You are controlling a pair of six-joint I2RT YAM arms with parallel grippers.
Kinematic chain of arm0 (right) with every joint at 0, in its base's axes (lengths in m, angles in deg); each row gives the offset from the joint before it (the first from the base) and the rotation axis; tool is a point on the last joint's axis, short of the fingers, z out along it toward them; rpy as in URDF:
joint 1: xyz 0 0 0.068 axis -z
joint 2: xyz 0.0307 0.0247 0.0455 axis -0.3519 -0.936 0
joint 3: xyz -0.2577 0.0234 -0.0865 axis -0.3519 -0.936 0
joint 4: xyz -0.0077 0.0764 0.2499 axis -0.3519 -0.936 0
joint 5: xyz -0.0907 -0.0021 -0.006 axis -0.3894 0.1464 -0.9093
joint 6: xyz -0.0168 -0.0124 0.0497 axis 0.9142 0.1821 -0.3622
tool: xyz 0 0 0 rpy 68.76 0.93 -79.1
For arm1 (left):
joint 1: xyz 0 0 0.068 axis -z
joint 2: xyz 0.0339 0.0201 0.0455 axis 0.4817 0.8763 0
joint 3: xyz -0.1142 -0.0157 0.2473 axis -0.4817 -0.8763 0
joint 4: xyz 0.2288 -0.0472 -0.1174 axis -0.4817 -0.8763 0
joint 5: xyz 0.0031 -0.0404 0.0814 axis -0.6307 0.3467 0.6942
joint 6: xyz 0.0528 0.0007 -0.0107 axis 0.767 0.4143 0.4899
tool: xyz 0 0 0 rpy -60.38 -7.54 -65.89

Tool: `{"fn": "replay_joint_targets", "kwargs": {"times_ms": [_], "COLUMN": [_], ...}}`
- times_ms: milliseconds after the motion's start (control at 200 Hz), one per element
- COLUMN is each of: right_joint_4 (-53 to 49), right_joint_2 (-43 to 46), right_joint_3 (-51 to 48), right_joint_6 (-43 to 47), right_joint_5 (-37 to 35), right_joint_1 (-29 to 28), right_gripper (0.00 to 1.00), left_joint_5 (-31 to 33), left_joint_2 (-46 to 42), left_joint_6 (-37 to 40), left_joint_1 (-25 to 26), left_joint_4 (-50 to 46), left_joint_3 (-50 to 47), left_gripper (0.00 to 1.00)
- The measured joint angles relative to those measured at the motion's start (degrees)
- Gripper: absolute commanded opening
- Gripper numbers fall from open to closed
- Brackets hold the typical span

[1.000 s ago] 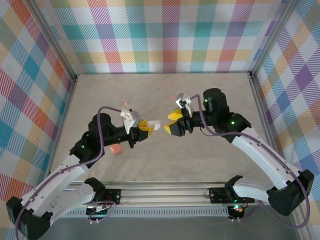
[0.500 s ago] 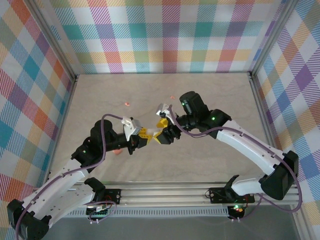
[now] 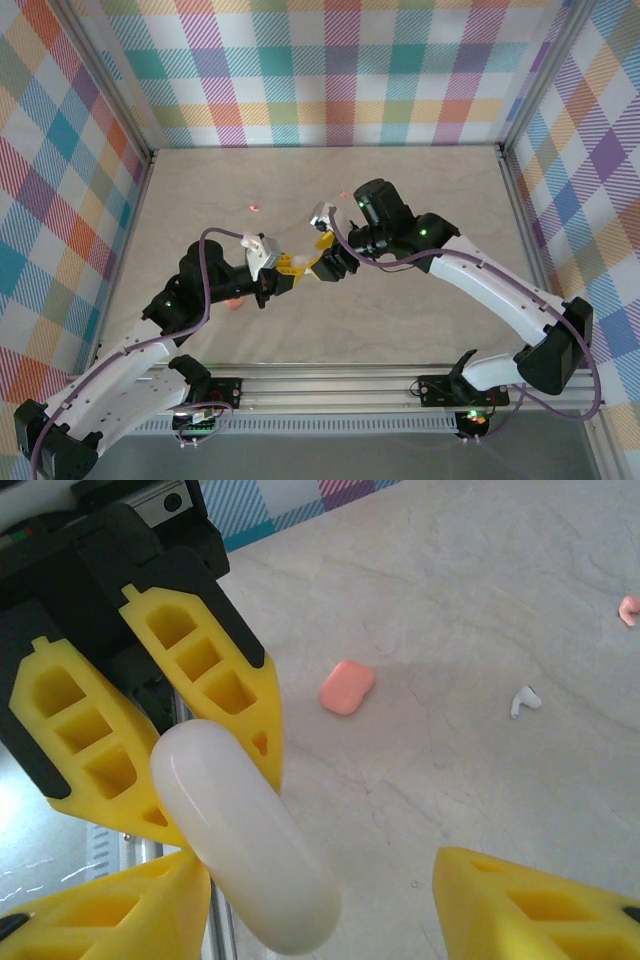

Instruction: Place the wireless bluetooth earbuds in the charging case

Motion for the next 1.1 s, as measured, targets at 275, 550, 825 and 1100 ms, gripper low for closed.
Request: {"fn": "replay_joint_targets", "kwargs": {"times_ms": [275, 550, 825, 1100], "right_joint_4": [-0.92, -1.14, -0.52, 0.07], "right_joint_2": [-1.01, -3.58, -4.61, -4.57], "right_joint_3": [2.21, 2.99, 2.99, 2.99], "right_joint_6": [-0.94, -3.67, -7.48, -12.22], "right_joint_5": [-3.69, -5.31, -5.84, -4.9], "right_joint_1": [-0.07, 2.12, 3.72, 4.94], "right_gripper": [0.59, 0.58, 0.59, 0.6], "left_joint_5": [0.39, 0.04, 0.04, 5.51], "left_joint_2": [-1.64, -3.3, -5.38, -6.03], "left_joint_6": [-0.07, -1.01, -3.3, -5.05], "left_joint_1": [-0.09, 0.0, 0.11, 0.13], "left_joint_4": [-0.22, 1.81, 5.95, 6.08], "left_joint_3": [-2.19, -5.33, -8.59, -10.1], "left_gripper": [0.0, 0.0, 0.0, 0.0]}}
